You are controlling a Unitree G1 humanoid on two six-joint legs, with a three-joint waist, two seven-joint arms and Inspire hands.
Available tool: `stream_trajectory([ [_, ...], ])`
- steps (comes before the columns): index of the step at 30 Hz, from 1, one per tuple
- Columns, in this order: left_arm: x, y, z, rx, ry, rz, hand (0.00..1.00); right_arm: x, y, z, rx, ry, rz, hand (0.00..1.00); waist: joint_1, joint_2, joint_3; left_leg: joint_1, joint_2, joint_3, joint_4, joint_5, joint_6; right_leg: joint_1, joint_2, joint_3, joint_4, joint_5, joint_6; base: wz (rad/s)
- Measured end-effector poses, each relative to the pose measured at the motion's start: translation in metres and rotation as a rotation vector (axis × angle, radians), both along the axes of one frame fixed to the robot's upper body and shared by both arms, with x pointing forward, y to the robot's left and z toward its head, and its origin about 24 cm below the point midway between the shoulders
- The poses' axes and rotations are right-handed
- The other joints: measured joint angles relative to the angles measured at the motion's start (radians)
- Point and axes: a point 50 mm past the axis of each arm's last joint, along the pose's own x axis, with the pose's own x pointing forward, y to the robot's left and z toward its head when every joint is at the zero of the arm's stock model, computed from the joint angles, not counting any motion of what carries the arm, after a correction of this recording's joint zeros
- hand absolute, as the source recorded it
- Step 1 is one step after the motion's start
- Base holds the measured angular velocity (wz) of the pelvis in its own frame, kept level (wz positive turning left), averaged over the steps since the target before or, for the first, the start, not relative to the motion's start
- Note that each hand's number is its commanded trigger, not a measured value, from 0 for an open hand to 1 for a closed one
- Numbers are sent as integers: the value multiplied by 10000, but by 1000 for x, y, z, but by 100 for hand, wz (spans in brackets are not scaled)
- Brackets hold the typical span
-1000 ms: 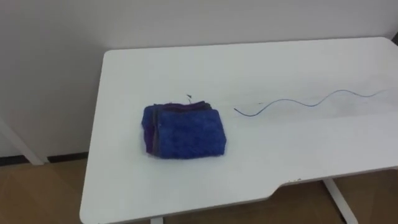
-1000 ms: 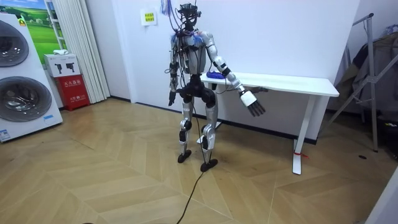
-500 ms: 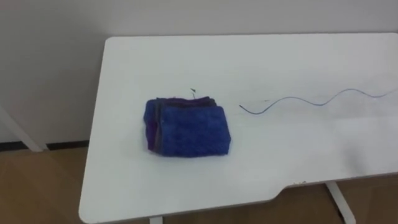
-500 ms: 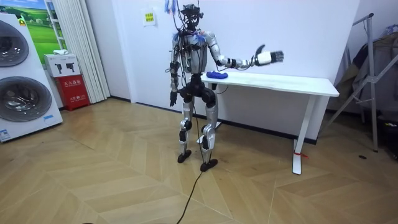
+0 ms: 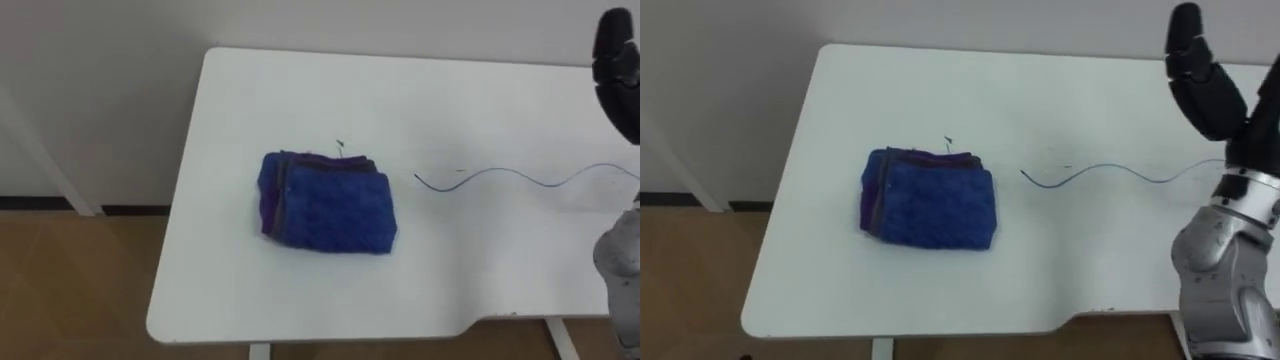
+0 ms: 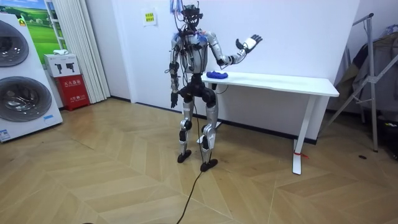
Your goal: Wipe table
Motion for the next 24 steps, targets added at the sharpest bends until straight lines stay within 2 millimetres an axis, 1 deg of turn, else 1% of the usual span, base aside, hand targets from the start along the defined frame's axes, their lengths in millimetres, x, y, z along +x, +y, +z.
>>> stream_trajectory([
  [1, 3, -1, 0, -14, -71, -78, 0, 1, 7, 1, -158, 66, 330, 0, 72, -16, -15, 12, 1, -6, 0, 1, -1, 3, 3, 7, -1, 0, 0, -4],
  [4, 7, -2, 0, -19, -207, -216, 0, 4, 20, 2, -650, 251, 901, 0, 101, -71, -52, 14, 5, -70, 2, 1, -1, 29, 5, -26, -9, 0, 0, 5],
  [5, 10, -2, 1, -18, -331, -253, 0, 5, 28, 2, -945, 392, 1205, 0, 132, -101, -73, 30, 5, -130, 0, 1, -1, 73, 3, -112, -13, 0, 0, 13],
  [6, 11, -2, 1, -31, -361, -285, 0, 5, 36, 2, -1111, 486, 1584, 0, 137, -108, -77, 40, 7, -200, 0, 1, -1, 113, 3, -181, -15, 0, 0, 16],
  [7, 11, -4, 0, -68, -347, -437, 0, 6, 44, 0, -1392, 638, 1918, 0, 155, -93, -65, 78, 6, -237, -2, 1, -2, 169, 3, -237, -19, 0, 0, 11],
  [8, 11, -6, 0, -98, -347, -530, 0, 6, 47, -1, -1573, 744, 2068, 0, 192, -86, -60, 101, 7, -239, -1, 1, -2, 194, 3, -238, -22, 0, 0, 4],
  [9, 13, -8, 0, -158, -370, -653, 0, 7, 54, -4, -1925, 971, 2344, 0, 320, -97, -67, 109, 6, -239, -2, 1, -2, 204, 3, -239, -39, 0, 0, 0],
  [10, 16, -9, 0, -194, -438, -661, 0, 7, 60, -7, -2302, 1186, 2588, 0, 397, -76, -44, 82, 7, -244, -3, 1, -2, 205, 3, -250, -86, 0, 0, 0],
  [11, 17, -9, 0, -209, -472, -650, 0, 7, 64, -8, -2477, 1287, 2726, 0, 424, -86, -48, 60, 1, -259, -4, 1, -2, 210, 3, -258, -140, 0, 0, 0],
  [13, 21, -13, -1, -282, -539, -883, 0, 7, 76, -13, -3102, 1647, 3221, 0, 626, -100, -53, 10, -6, -322, -3, 3, -5, 204, 3, -256, -174, 0, 0, 6],
  [16, 23, -15, -1, -392, -553, -1075, 0, 7, 88, -20, -3267, 2062, 3822, 0, 773, -55, -21, -10, -6, -332, -4, 7, -12, 174, 4, -249, -174, 0, 0, 2],
  [18, 26, -14, 0, -366, -592, -1127, 0, 7, 99, -24, -3489, 2437, 4338, 0, 885, -86, -25, -157, -6, -435, 1, 17, -24, 87, 5, -269, -172, 0, 0, 9],
  [21, 25, -13, -1, -354, -554, -1120, 0, 7, 115, -27, -3911, 2724, 4969, 0, 1045, -111, -27, -201, -4, -477, 1, 21, -29, 40, 20, -268, -179, 0, 0, 2],
  [23, 25, -14, -2, -368, -470, -1326, 0, 5, 125, -33, -4048, 3056, 5391, 0, 1163, -107, -11, -154, -1, -526, -8, 21, -29, 59, 33, -260, -182, 0, -1, 0],
  [24, 24, -15, -3, -378, -376, -1417, 0, 3, 132, -39, -4117, 3296, 5690, 0, 1197, -107, 6, -103, 0, -634, -20, 21, -29, 86, 40, -268, -198, 0, 0, 0],
])
